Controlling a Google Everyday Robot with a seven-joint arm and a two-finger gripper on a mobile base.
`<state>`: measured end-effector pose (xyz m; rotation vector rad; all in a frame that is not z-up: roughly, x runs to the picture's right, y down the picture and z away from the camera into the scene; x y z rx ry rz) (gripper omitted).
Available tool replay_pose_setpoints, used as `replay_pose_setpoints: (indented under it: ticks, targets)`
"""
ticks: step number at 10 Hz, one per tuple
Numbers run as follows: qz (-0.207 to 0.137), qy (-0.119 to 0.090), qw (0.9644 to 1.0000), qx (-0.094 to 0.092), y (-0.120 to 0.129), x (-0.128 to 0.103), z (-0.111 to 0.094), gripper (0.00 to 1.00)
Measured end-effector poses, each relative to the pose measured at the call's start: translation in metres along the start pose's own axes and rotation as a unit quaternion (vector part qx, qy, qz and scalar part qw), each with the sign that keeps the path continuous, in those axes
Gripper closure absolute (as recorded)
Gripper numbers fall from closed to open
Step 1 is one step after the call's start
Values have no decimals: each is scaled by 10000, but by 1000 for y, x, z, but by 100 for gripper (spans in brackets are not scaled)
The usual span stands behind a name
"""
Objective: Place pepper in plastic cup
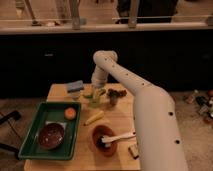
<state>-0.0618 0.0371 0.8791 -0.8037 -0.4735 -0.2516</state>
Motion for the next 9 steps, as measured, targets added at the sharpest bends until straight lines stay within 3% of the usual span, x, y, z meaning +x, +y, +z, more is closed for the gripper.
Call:
replay_pose_setpoints:
  ticks: [4,5,9]
  targets:
    - [36,-67,10000,-50,-1,-1,4,25]
    - [33,-78,9999,-69,-1,-2,5,20]
    - [21,-83,9999,-130,-2,-3,9,20]
